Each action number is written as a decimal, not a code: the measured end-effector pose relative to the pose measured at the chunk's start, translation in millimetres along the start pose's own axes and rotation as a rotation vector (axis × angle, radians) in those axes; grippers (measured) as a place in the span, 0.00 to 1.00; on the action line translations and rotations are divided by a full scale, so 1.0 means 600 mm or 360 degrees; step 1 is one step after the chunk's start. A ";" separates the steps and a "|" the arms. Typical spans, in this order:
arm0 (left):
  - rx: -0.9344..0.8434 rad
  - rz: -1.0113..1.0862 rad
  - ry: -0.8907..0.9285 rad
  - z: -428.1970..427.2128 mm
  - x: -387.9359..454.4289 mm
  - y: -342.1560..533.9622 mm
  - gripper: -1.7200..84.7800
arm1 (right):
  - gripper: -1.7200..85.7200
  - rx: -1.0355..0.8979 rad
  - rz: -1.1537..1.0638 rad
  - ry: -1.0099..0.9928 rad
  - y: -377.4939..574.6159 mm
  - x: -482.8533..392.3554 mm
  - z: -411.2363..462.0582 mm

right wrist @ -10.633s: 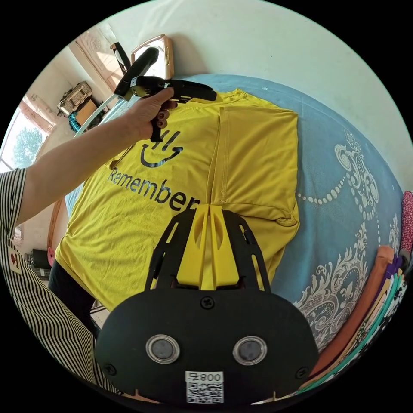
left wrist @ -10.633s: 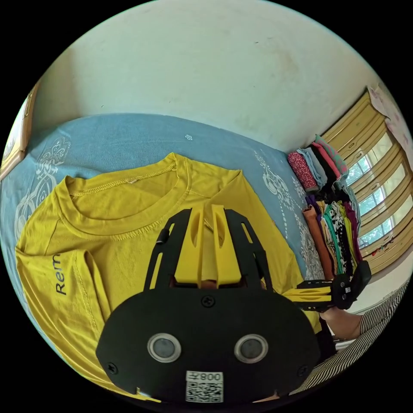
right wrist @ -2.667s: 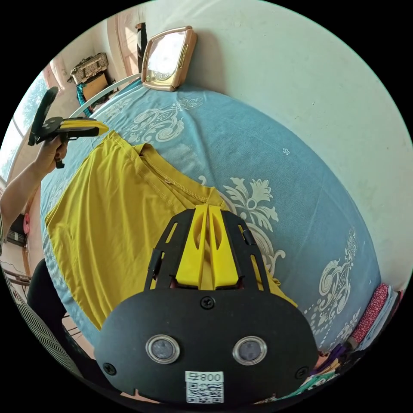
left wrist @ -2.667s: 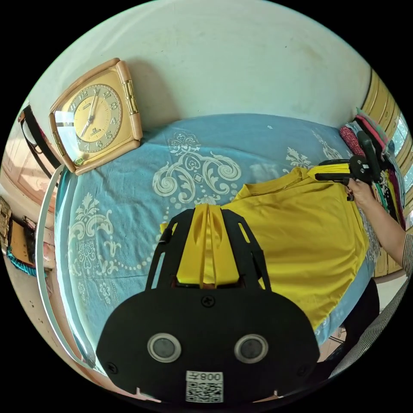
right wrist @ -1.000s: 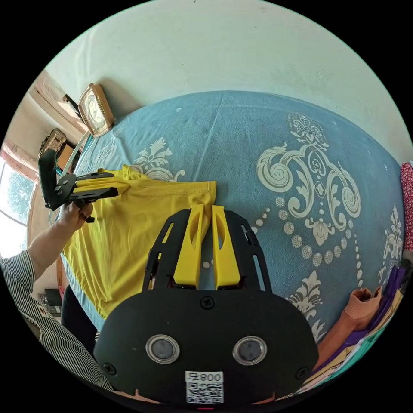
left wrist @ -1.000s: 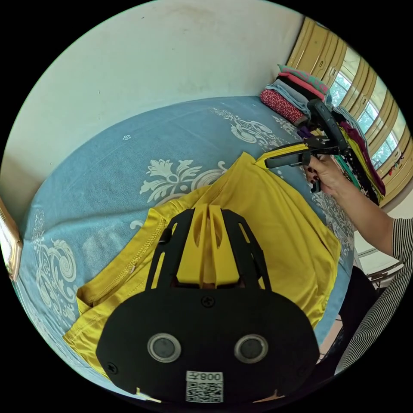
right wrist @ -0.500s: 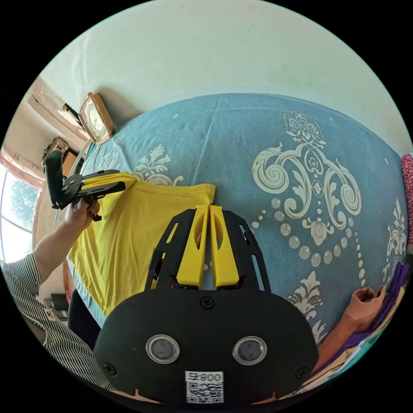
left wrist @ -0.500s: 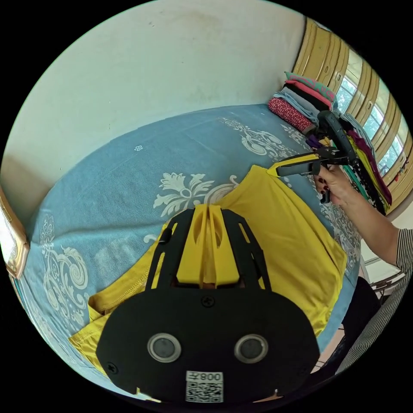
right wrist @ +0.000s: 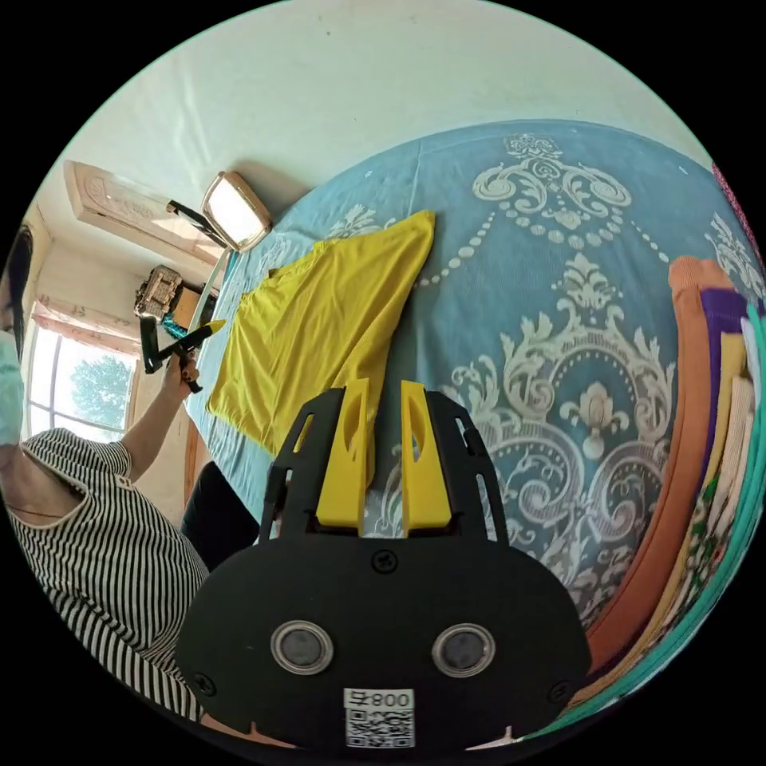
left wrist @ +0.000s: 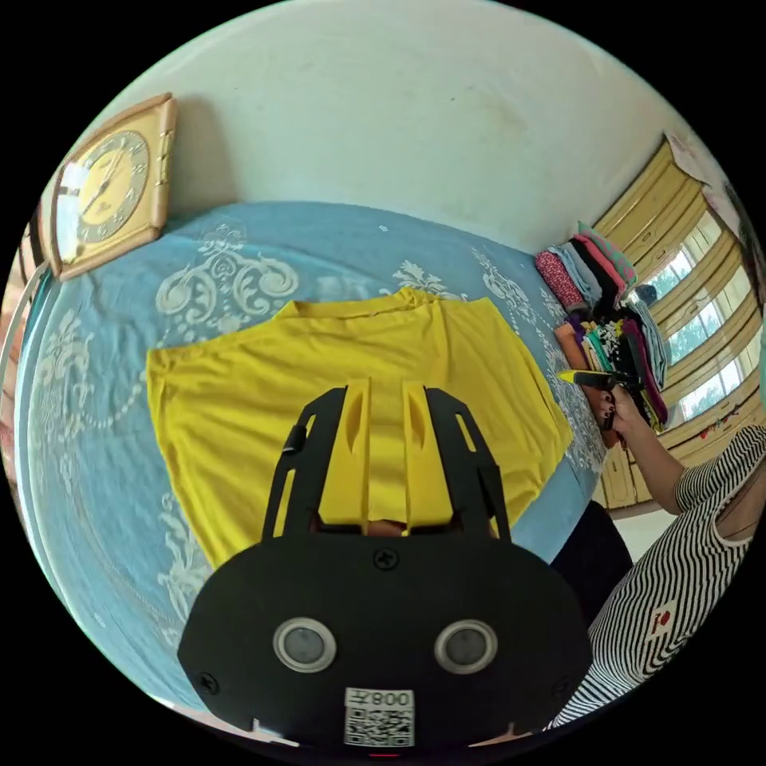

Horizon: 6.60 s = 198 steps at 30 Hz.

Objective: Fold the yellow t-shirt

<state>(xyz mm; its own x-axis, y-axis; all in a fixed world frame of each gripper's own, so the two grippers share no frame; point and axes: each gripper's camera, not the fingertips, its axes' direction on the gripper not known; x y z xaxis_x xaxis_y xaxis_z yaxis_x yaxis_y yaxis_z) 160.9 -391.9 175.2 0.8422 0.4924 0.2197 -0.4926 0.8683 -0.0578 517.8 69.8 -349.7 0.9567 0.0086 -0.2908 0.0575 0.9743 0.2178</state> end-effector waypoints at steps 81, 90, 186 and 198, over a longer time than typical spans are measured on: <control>0.0112 -0.1260 0.0286 -0.416 -0.284 0.725 0.05 | 0.02 -0.0098 0.0444 -0.0539 0.432 0.006 0.032; 0.0368 -0.1132 0.0439 -0.551 -0.180 0.685 0.04 | 0.02 -0.0101 0.0283 -0.0564 0.460 -0.057 -0.034; -0.0066 0.0217 0.0968 -0.290 0.745 0.138 0.03 | 0.03 0.0093 0.0439 -0.0643 -0.307 -0.340 0.193; 0.0380 -0.0258 0.0935 -0.441 0.377 0.411 0.04 | 0.03 0.0175 0.0006 -0.0559 -0.487 -0.820 0.223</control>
<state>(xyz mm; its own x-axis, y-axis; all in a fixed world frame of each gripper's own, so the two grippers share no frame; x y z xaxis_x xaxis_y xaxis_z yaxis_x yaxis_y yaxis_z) 288.0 -50.9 -47.3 0.8561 0.3657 -0.3652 -0.3276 0.9305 0.1639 68.5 -249.4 -145.6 0.9955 -0.0845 0.0435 0.0661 0.9442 0.3225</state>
